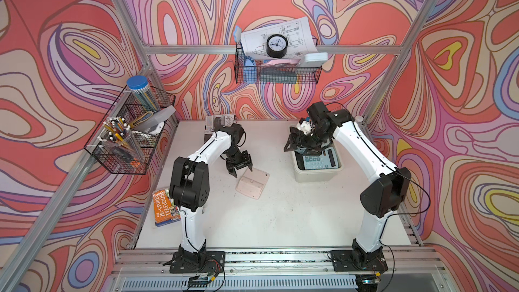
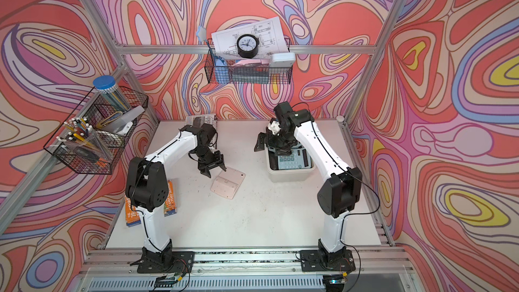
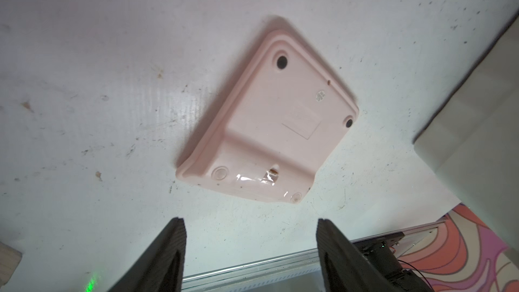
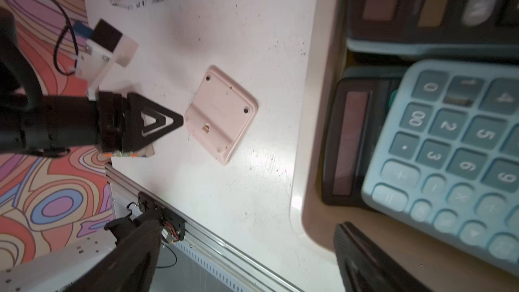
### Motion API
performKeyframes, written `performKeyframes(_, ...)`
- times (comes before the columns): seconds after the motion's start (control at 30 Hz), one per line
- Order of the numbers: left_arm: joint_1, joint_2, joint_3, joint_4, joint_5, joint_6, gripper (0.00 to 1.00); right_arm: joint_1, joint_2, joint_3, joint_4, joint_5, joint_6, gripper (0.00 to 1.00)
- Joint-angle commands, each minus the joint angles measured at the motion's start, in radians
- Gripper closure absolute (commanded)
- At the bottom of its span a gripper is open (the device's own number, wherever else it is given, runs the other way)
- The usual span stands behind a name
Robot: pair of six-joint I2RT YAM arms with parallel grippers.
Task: Put the calculator in the storage box
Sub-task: Move the calculator to the center of the board, then pick up the calculator at the center of the board.
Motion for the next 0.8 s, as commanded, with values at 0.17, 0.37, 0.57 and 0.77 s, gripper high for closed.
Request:
performKeyframes(0.17, 0.073, 0.012, -0.084, 0.238, 0.162, -0.03, 0.3, 0.175, -0.183, -0.265, 0.195, 0.041, 0.085, 0.07)
performKeyframes(0.37, 0.081, 0.068, -0.095, 0.345, 0.188, 0.003, 0.29, 0.273, -0.199, -0.412, 0.358, 0.101, 0.233, 0.08)
performKeyframes(0.57, 0.111, 0.089, -0.121, 0.304, 0.115, 0.094, 0.29, 0.356, -0.16, -0.533, 0.548, 0.14, 0.373, 0.09)
performKeyframes(0.77, 0.123, 0.106, -0.172, 0.345, 0.18, 0.111, 0.3, 0.454, -0.056, -0.505, 0.584, 0.216, 0.421, 0.08)
